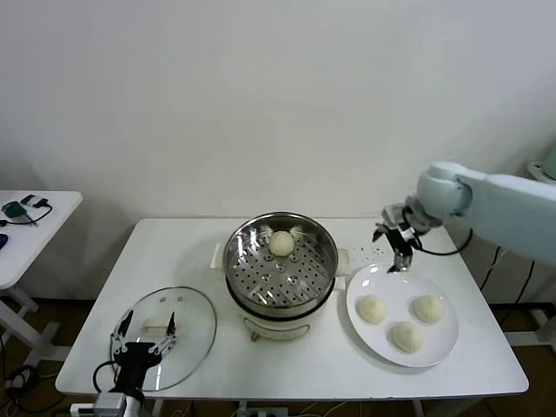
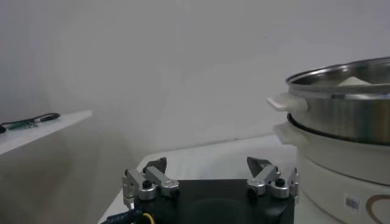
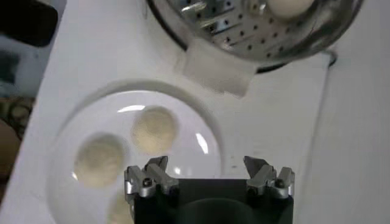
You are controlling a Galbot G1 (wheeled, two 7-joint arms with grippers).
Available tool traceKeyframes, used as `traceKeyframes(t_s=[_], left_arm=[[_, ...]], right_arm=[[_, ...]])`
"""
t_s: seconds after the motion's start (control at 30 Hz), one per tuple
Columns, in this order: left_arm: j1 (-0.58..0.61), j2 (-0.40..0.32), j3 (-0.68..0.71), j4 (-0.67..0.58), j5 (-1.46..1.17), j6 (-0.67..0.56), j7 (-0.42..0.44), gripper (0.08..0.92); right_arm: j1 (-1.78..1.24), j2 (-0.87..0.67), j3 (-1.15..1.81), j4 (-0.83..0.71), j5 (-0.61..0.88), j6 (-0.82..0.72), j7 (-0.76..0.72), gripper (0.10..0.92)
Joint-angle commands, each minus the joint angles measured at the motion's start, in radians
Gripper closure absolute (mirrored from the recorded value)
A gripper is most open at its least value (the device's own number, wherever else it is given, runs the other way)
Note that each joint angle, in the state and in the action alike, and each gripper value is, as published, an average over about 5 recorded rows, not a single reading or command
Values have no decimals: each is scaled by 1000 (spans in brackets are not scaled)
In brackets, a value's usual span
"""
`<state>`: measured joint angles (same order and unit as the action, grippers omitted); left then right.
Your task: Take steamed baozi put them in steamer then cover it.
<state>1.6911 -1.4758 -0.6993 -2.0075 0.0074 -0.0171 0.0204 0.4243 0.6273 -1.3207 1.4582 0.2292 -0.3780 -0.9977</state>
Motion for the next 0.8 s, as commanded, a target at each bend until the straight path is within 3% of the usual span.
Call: traceKeyframes(t_s=[0.03, 0.43, 0.8], left_arm=[[2, -1, -2, 3, 1, -2, 3, 177], [3, -6, -7, 13, 13, -1, 1, 177], [2, -8, -3, 23, 24, 0, 1, 177]], right_arm=[[-261, -32, 170, -42, -45, -96, -5, 203], [-324, 111, 218, -155, -39, -83, -3, 203], [-339, 141, 223, -190, -60, -69, -14, 203]])
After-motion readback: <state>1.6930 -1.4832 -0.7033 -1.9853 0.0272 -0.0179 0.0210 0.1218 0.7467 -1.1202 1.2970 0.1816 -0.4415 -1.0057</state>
